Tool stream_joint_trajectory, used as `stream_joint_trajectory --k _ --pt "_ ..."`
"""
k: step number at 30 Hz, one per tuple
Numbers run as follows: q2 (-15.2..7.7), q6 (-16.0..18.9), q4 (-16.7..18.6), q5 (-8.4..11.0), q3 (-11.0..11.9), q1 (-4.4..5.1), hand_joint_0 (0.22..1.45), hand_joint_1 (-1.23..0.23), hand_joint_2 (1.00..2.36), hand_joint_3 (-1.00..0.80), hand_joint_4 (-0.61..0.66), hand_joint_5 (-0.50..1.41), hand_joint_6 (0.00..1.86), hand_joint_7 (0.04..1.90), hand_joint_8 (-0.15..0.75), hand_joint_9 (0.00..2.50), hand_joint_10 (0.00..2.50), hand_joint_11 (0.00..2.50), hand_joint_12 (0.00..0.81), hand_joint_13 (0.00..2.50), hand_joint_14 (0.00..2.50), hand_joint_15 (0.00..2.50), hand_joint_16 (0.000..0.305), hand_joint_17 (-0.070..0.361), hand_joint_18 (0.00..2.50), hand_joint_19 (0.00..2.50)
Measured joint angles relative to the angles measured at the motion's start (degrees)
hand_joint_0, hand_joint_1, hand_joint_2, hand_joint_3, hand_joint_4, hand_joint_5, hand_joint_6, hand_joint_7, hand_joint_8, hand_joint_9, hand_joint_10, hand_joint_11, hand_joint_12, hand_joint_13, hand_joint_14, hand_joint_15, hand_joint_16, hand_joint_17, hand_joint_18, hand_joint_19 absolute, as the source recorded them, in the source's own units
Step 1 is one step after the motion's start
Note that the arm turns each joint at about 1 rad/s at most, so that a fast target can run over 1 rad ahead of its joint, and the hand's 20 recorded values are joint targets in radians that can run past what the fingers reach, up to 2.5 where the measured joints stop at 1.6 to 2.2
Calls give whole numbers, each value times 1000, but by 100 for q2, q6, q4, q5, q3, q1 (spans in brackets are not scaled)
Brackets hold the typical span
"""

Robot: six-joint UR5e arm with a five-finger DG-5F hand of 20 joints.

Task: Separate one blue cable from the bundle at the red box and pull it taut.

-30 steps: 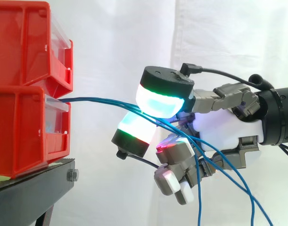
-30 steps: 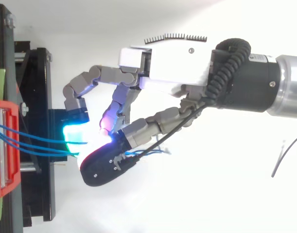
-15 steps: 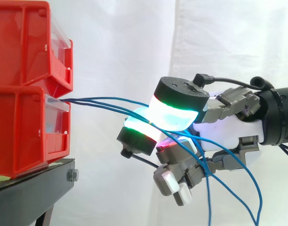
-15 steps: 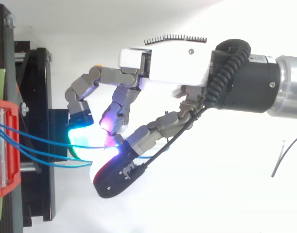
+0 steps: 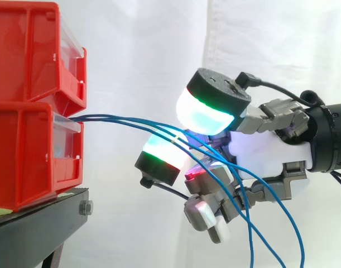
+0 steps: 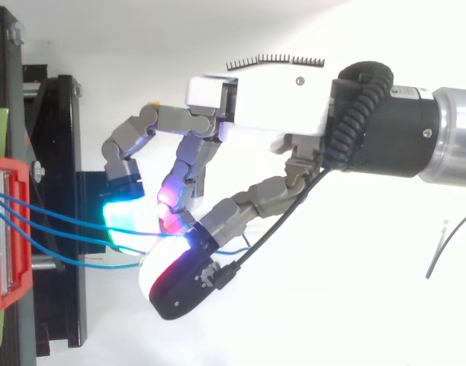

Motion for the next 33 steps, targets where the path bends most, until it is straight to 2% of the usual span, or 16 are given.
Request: stream_joint_trajectory --k 4,7,12,22,28,33 --pt "0 0 0 0 0 0 493 -581 1000 -500 76 -146 855 1106 319 1269 28 1228 421 1055 27 789 53 120 929 813" --pt "0 0 0 0 0 0 557 -554 1000 -500 65 -146 848 1140 295 1265 29 1240 398 1037 27 801 49 111 896 832" --pt "0 0 0 0 0 0 614 -639 1002 -477 41 -143 851 1183 293 1264 33 1238 390 1030 29 798 48 107 880 853" --pt "0 0 0 0 0 0 598 -770 1021 -178 -4 -140 874 1268 295 1253 31 1247 393 1025 30 797 48 108 882 842" --pt "0 0 0 3 0 0 640 -852 1022 -165 -40 -154 892 1302 283 1210 31 1235 386 993 31 795 48 107 860 835" --pt "0 0 0 8 0 0 664 -832 1022 -179 -53 -160 906 1330 286 1201 30 1213 388 986 29 781 47 107 853 823"
